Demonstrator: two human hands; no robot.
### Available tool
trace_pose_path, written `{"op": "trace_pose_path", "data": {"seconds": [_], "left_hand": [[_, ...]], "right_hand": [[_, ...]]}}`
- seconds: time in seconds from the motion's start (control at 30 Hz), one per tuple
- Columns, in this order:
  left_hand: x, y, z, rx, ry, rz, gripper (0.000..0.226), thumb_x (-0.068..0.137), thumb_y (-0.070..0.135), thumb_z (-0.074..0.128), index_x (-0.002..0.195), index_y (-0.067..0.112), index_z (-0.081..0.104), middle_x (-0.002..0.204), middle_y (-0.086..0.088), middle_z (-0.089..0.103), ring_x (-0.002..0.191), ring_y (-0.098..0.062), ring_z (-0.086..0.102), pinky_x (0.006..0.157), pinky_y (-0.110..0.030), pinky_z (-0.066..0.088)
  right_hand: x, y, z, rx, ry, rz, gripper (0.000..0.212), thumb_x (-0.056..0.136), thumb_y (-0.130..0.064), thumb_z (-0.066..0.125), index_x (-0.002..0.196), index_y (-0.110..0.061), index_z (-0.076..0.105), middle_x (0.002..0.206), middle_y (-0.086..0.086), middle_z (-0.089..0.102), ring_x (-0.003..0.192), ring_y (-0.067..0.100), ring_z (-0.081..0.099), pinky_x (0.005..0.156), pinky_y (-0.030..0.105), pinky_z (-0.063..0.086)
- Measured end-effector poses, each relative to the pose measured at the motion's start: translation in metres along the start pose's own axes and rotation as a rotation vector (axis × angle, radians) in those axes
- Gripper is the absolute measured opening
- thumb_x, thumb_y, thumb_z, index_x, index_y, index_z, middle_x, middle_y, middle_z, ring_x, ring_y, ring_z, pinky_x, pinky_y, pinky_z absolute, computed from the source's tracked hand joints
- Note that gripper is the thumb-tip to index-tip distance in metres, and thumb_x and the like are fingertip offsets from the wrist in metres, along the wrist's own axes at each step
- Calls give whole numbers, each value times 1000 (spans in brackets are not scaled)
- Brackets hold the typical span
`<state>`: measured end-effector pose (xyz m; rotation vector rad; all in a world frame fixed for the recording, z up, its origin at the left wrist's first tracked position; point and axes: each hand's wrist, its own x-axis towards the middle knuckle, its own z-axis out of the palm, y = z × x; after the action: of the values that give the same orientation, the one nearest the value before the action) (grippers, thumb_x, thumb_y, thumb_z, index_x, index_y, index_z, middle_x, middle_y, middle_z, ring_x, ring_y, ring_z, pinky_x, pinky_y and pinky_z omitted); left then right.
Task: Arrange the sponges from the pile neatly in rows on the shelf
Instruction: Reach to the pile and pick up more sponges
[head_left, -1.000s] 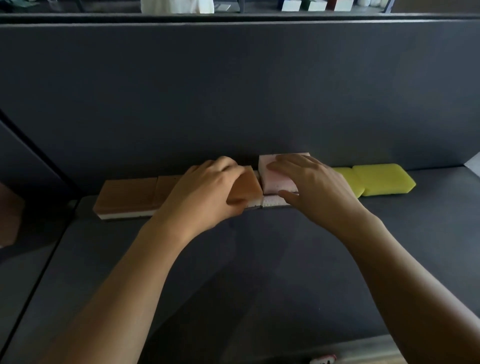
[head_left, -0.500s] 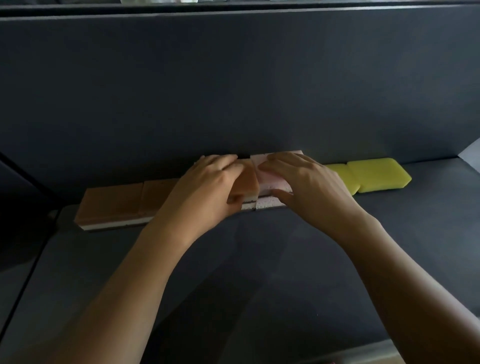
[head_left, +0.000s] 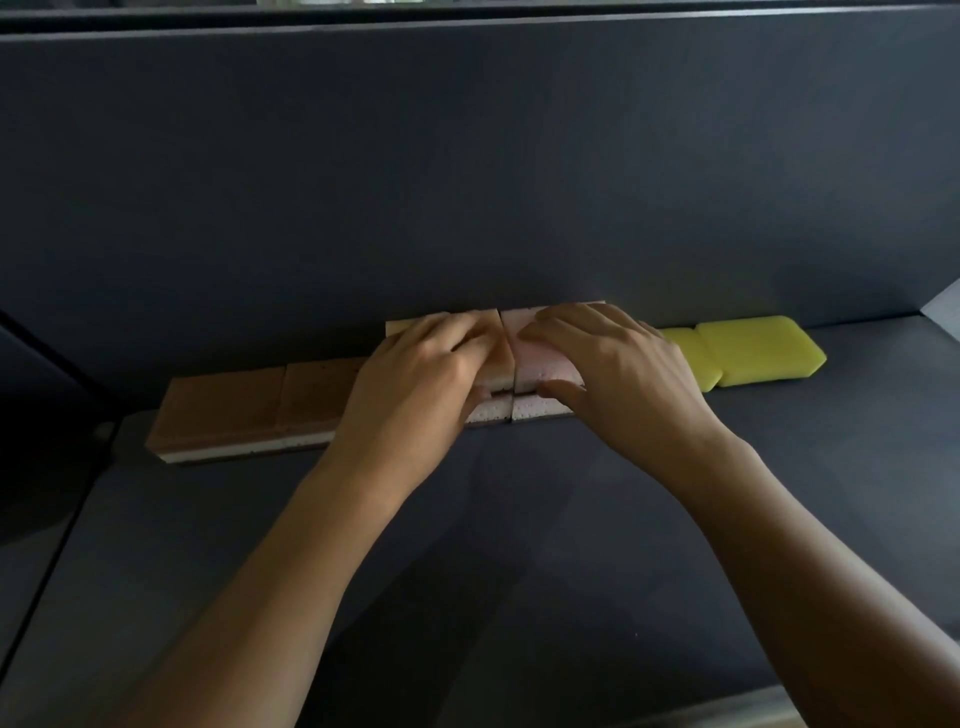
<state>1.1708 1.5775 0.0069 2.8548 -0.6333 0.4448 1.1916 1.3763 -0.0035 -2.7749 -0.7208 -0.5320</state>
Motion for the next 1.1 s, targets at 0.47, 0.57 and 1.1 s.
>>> {"op": "trace_pose_path", "data": {"seconds": [0.47, 0.57, 1.1], "left_hand": [[1, 4, 10, -72, 16, -11, 49, 78, 2, 76, 124, 9, 62, 132, -4, 58, 128, -26, 50, 98, -35, 47], [2, 4, 15, -52, 35, -42, 45, 77, -1, 76, 119, 8, 64, 131, -4, 59, 126, -27, 51, 99, -34, 46], [-63, 8, -36, 139, 153, -206, 23, 84, 32, 67, 102, 17, 68, 102, 2, 65, 86, -19, 62, 67, -32, 49]], "right_hand": [[1, -6, 6, 4, -13, 28, 51, 69, -19, 85, 116, -24, 65, 119, -5, 64, 110, 26, 60, 78, 41, 53], [2, -8, 9, 26, 12, 47, 51, 68, -16, 84, 114, -23, 65, 118, -5, 65, 108, 26, 60, 78, 39, 50], [8, -62, -41, 91, -74, -211, 25, 89, -37, 64, 113, -27, 65, 109, -4, 68, 91, 22, 66, 69, 33, 49]]}}
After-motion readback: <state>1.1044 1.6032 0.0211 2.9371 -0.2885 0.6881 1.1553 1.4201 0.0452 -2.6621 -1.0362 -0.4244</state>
